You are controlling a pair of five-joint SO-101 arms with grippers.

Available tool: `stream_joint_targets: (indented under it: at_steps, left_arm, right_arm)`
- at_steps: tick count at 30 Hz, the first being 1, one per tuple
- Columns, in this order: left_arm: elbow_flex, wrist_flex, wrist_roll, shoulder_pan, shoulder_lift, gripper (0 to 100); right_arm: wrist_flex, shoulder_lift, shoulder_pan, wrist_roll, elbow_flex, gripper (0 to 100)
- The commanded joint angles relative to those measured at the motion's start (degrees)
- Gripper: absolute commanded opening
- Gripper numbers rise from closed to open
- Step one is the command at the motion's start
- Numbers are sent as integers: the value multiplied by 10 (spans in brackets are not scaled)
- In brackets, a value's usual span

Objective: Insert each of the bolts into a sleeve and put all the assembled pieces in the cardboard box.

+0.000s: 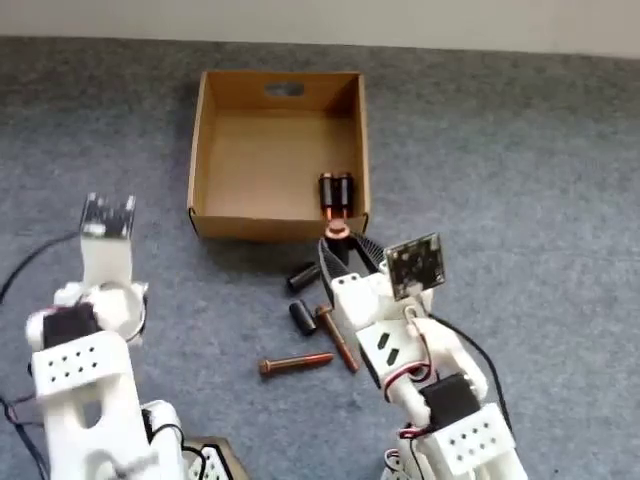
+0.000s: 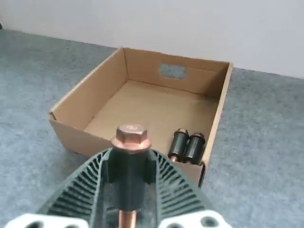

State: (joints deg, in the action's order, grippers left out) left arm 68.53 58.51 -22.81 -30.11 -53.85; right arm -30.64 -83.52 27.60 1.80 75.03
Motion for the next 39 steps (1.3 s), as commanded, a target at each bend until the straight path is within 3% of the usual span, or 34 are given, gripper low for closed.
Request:
stream_joint_targets:
  at_steps: [1, 6, 20, 28, 33, 39]
  left_arm:
    - [66, -88, -13, -35, -4, 27]
    - [112, -142, -11, -31, -4, 27]
    - [145, -143, -12, -17, -4, 8]
    - [150, -143, -12, -13, -4, 9]
    - [167, -144, -16, 36, -4, 8]
    - [167, -144, -16, 35, -4, 8]
  right_arm:
    - [-79, -2, -7, 3, -147, 6]
    - [-113, 65, -7, 2, -243, 6]
    - [-121, 592, -9, 5, -544, 6]
    - [-257, 887, -44, 6, -857, 6]
    - [-341, 1059, -49, 8, -1085, 6]
    - [-383, 1244, -49, 105, -1321, 6]
